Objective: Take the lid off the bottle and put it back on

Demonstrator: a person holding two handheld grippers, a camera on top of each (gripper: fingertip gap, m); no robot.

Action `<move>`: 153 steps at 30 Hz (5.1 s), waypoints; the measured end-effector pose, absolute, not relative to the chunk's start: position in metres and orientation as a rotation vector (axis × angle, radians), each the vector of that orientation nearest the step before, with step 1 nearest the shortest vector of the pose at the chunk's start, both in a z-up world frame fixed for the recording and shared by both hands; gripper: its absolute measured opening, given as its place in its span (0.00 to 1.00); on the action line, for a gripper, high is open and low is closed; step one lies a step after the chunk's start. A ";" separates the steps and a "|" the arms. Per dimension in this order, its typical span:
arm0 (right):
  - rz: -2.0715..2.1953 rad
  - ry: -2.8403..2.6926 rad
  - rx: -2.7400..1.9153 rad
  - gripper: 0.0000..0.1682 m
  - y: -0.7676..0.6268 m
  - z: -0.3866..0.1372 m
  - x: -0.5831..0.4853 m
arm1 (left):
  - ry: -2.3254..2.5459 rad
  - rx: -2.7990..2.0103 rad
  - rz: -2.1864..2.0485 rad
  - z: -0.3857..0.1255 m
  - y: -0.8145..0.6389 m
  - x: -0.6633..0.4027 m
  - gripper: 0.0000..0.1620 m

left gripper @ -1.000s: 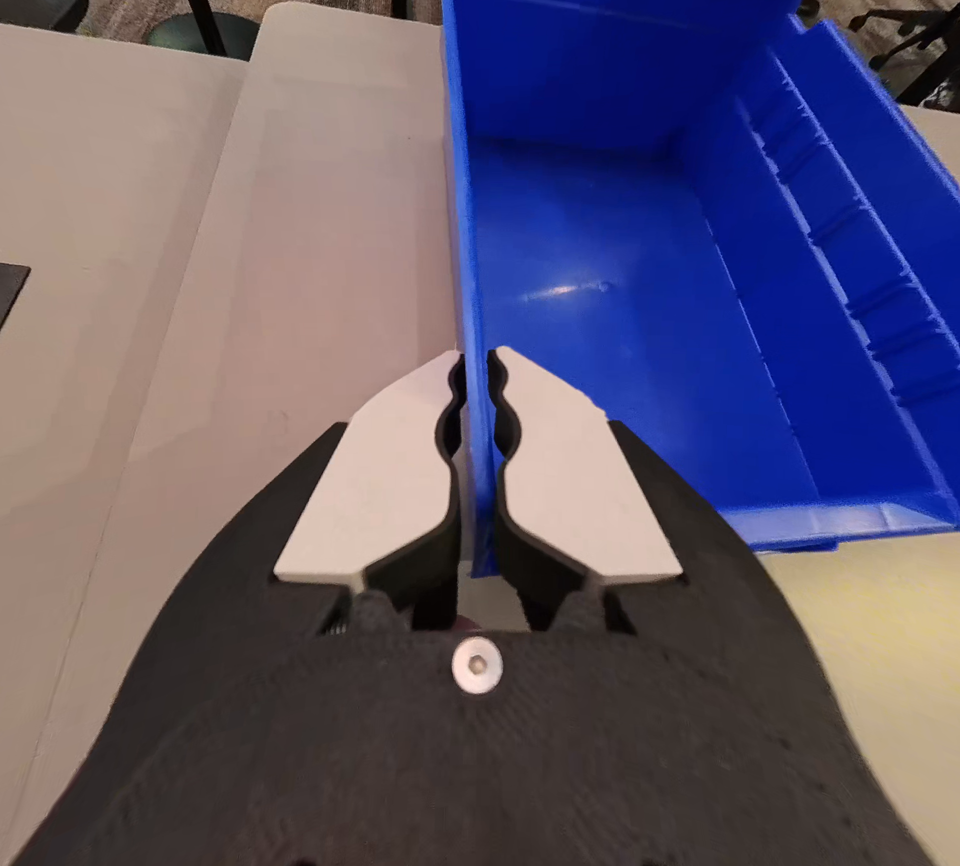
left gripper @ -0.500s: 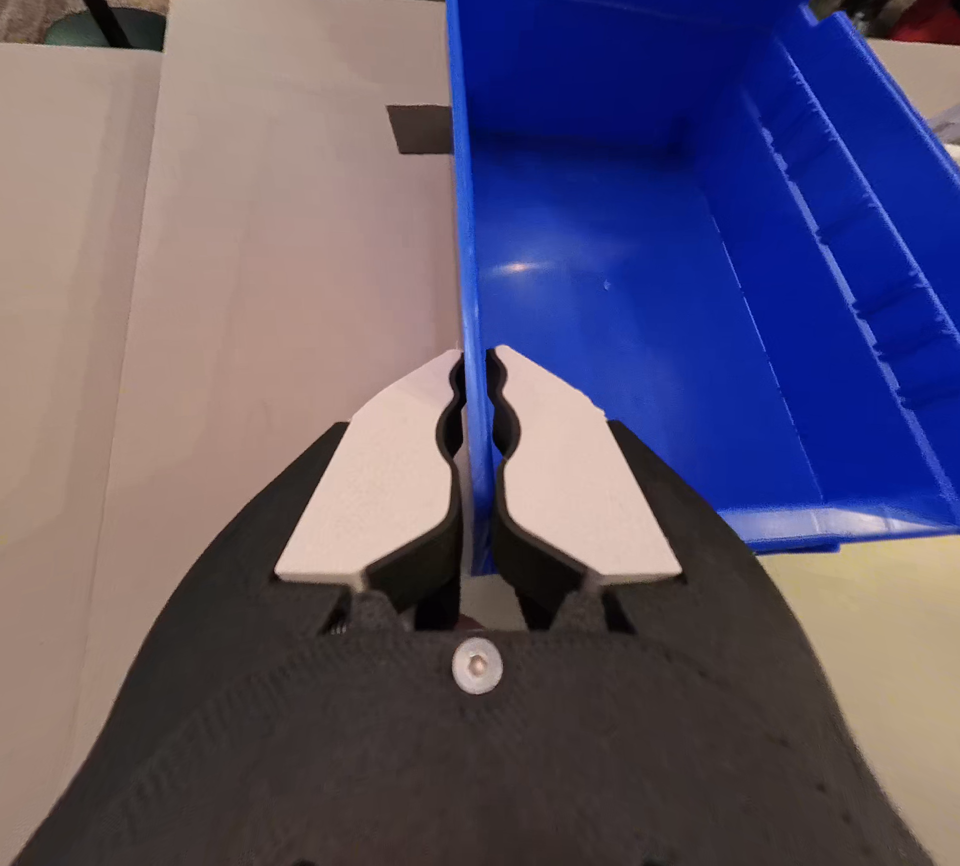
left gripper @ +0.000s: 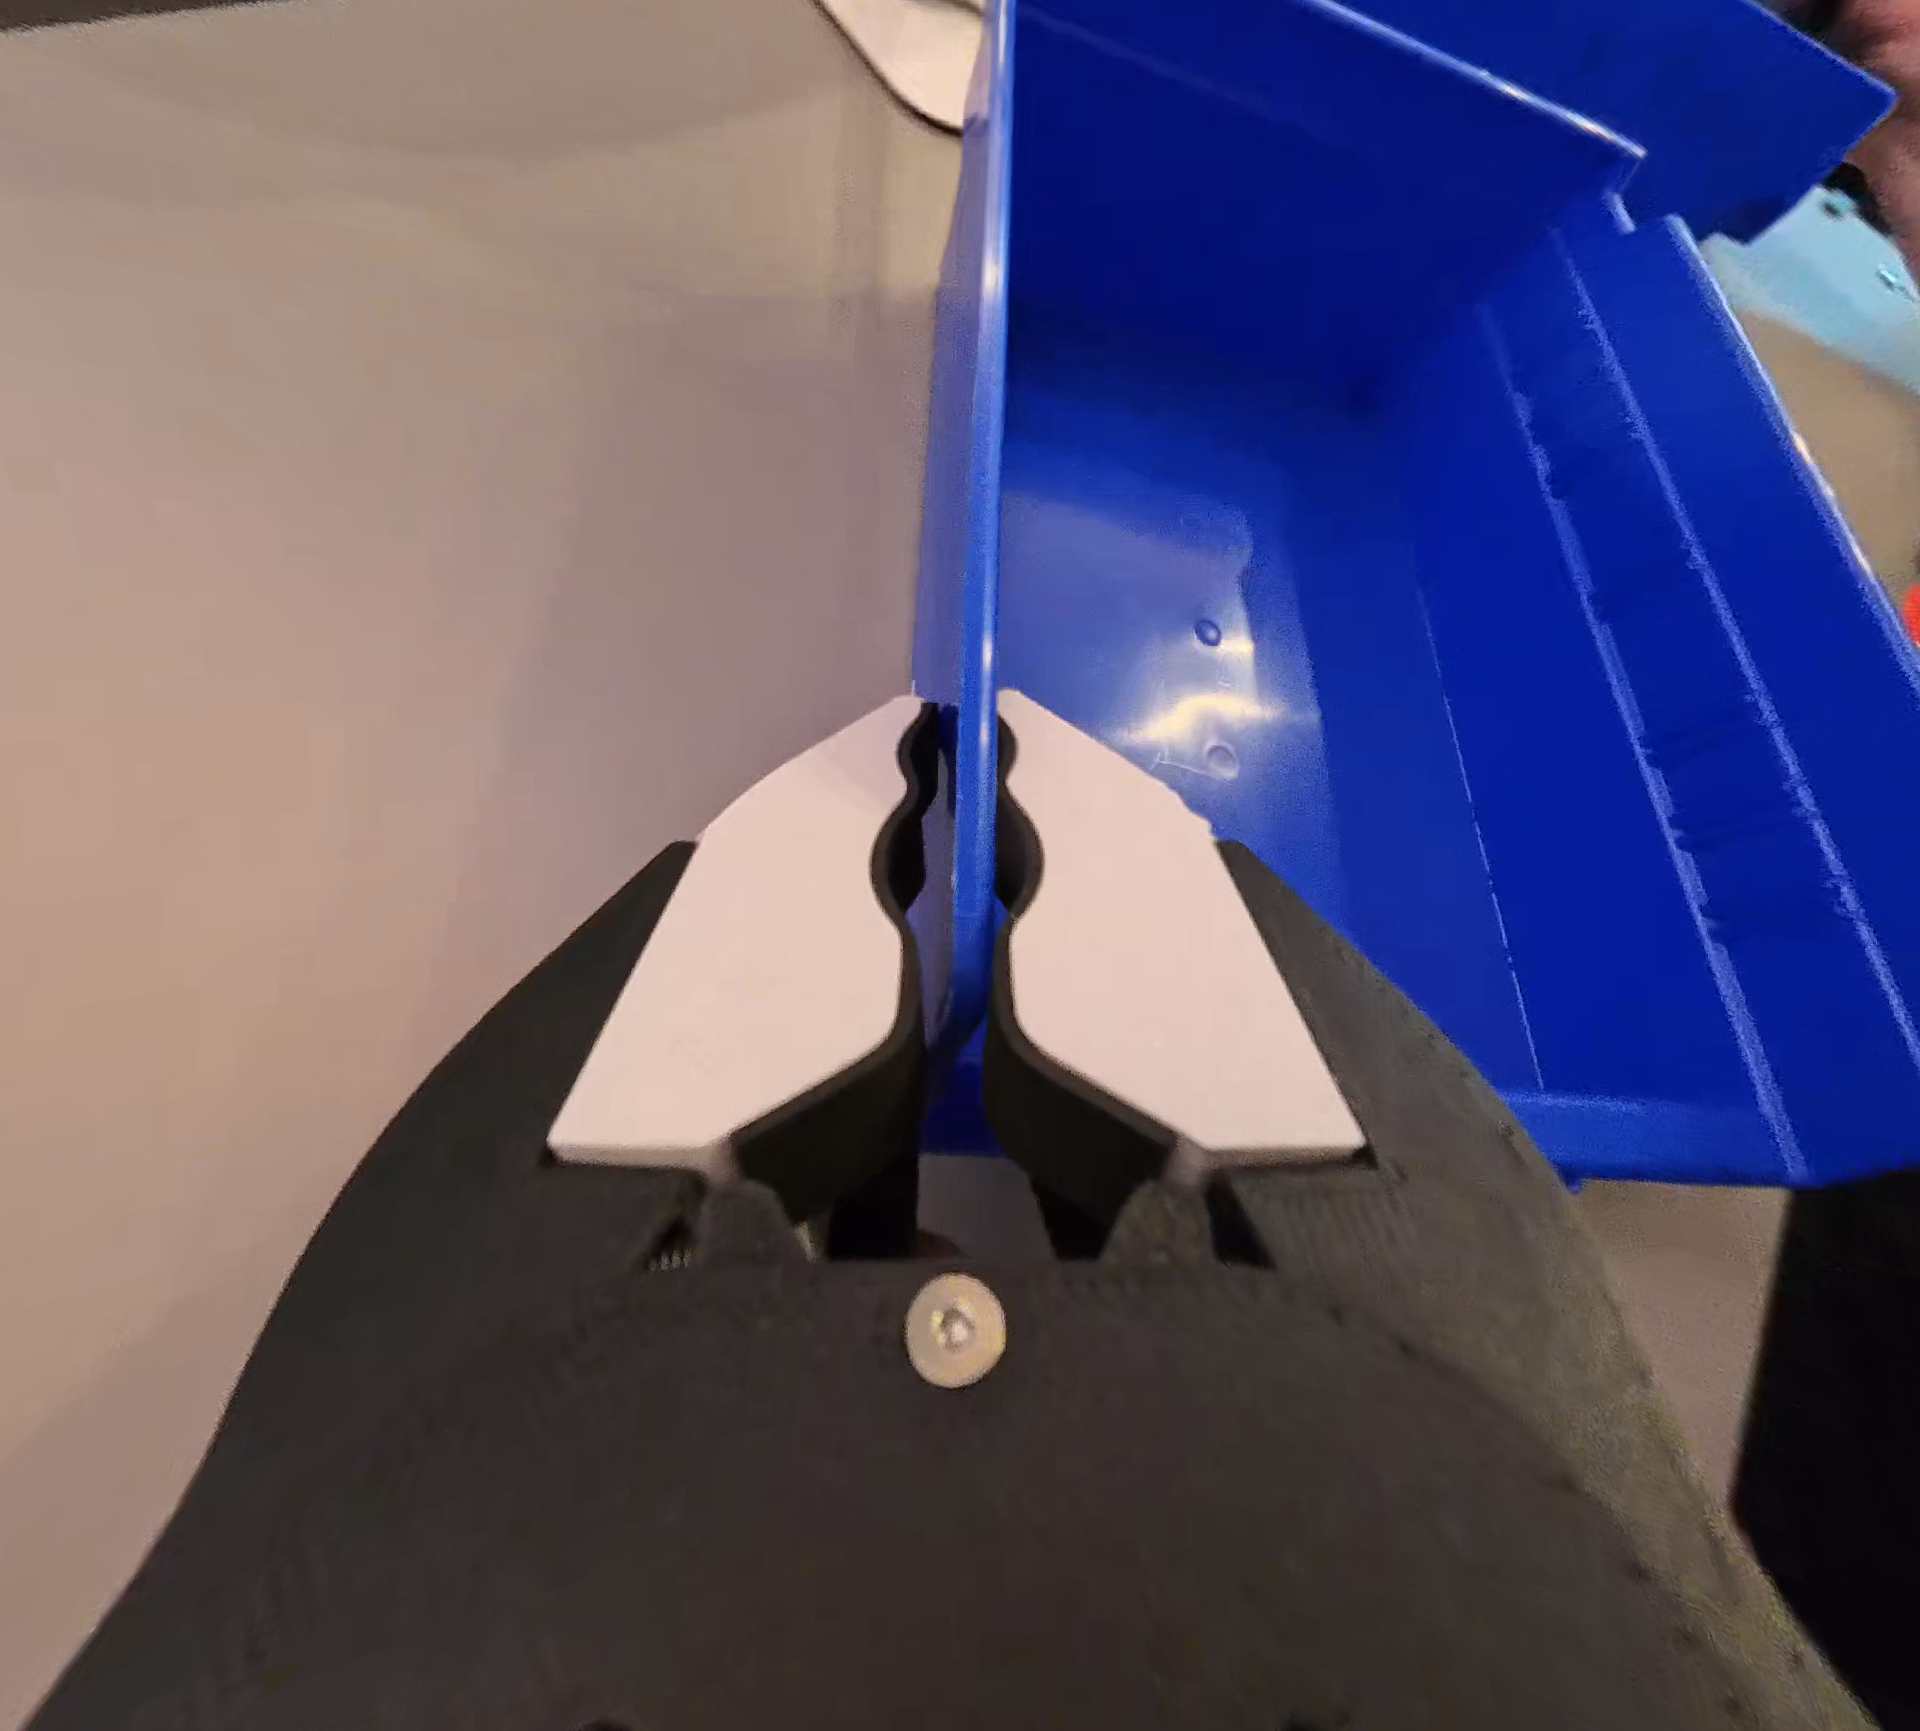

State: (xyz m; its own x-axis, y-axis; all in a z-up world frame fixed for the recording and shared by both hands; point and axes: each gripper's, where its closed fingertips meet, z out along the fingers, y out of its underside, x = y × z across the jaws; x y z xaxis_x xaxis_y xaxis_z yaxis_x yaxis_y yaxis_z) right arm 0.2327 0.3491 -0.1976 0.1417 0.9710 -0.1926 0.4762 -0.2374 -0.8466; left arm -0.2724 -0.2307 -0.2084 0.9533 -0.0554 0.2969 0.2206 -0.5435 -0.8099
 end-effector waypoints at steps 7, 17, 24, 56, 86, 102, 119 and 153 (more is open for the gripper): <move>1.203 -1.600 -1.677 0.03 0.287 -0.198 0.207 | 0.136 -2.162 -0.489 -0.208 -0.233 -0.181 0.04; 1.302 -1.798 -1.567 0.04 0.225 -0.199 0.128 | 0.437 -2.142 -0.667 -0.208 -0.217 -0.092 0.05; 1.376 -1.882 -1.488 0.04 0.196 -0.199 0.048 | 0.520 -2.113 -0.709 -0.208 -0.195 -0.069 0.05; 1.019 -1.968 -1.722 0.48 -0.025 -0.158 0.106 | 0.038 -2.493 -0.069 -0.190 -0.009 -0.157 0.43; 0.617 -2.310 -1.854 0.10 0.057 -0.197 0.177 | -0.081 -2.683 0.124 -0.227 -0.086 -0.295 0.08; -0.027 -2.418 -1.856 0.07 0.279 -0.200 0.149 | 0.528 -2.848 0.279 -0.230 -0.087 -0.396 0.16; -0.624 -2.193 -1.691 0.17 0.475 -0.202 0.011 | 0.798 -2.918 0.712 -0.231 0.007 -0.504 0.31; -0.544 -1.851 -1.675 0.35 0.509 -0.161 -0.026 | 0.533 -2.642 0.981 -0.175 0.051 -0.557 0.53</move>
State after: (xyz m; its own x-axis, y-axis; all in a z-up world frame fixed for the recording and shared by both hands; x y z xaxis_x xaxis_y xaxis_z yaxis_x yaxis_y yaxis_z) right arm -0.0265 0.5087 -0.1612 -0.0452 0.7525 0.6571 0.9884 0.1293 -0.0801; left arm -0.5566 0.0511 -0.1746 0.7026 -0.2434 -0.6687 -0.4283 -0.8950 -0.1243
